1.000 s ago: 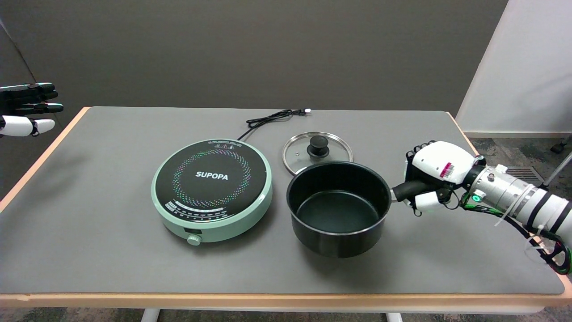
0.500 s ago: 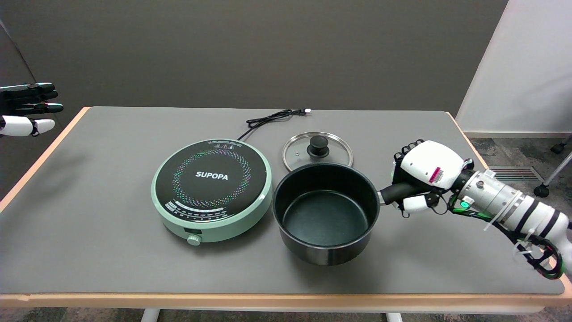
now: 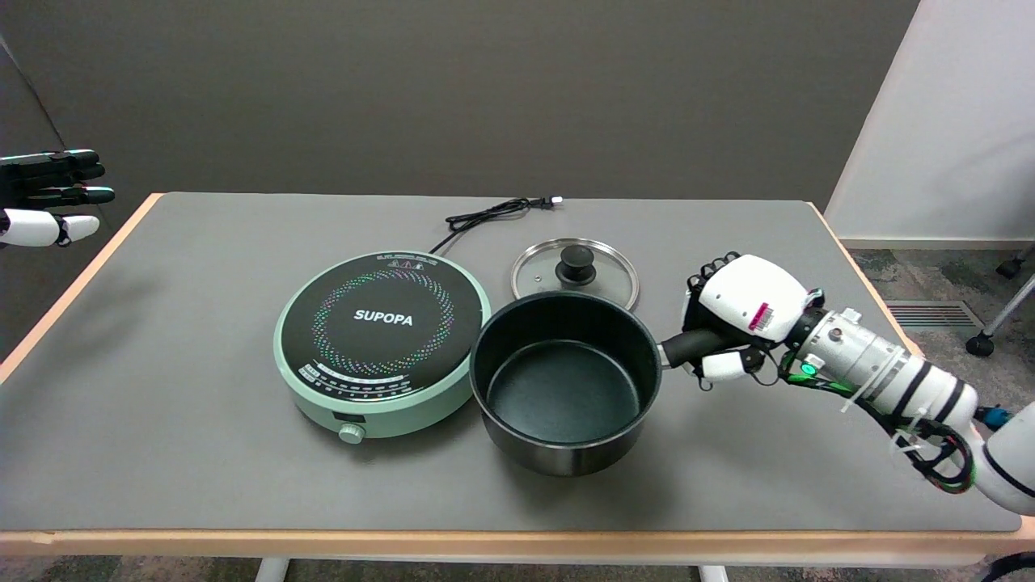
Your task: Place the pot onto the table.
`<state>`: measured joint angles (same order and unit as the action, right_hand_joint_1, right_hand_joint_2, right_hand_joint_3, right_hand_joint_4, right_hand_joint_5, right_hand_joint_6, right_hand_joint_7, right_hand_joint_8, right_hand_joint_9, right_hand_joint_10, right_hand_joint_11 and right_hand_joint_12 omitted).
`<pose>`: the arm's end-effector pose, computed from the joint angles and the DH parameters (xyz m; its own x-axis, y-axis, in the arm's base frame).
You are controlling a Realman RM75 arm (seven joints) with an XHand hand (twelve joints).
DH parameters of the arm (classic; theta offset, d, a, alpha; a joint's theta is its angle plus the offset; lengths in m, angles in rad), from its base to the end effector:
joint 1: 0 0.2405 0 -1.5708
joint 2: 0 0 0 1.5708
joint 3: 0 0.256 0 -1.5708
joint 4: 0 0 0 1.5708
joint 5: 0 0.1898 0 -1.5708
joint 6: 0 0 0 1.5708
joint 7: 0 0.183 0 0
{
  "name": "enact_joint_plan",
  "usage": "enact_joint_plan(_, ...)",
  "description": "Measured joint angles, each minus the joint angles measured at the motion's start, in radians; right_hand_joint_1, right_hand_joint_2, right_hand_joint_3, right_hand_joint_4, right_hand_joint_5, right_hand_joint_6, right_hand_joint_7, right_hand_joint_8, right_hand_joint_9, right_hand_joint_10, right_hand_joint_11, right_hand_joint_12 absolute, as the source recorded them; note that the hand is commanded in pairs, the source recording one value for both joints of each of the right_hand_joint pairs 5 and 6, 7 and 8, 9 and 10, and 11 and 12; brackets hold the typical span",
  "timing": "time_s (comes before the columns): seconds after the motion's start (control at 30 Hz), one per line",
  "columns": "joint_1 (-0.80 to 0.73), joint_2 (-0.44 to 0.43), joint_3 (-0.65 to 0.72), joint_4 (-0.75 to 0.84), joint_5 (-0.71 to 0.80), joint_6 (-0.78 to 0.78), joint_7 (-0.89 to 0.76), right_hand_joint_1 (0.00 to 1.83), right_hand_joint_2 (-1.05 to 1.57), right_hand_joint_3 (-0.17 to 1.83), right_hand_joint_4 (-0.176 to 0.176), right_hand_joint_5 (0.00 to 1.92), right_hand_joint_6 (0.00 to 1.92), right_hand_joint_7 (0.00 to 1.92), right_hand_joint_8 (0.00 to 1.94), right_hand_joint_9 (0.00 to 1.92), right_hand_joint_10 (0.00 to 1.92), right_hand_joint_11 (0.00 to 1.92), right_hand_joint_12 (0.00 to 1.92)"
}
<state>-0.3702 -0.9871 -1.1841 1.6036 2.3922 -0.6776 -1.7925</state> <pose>-0.2198 -0.2736 0.3726 0.9996 0.0164 -0.0224 0.0268 -0.3563 0.9340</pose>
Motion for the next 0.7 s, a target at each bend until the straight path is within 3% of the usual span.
enact_joint_plan(0.7,0.132,0.008,-0.106,-0.164,0.030,-0.055,-0.051,0.87,1.29,1.09,-0.108,1.52,1.52,1.52,1.52,1.52,1.52,1.52,1.52)
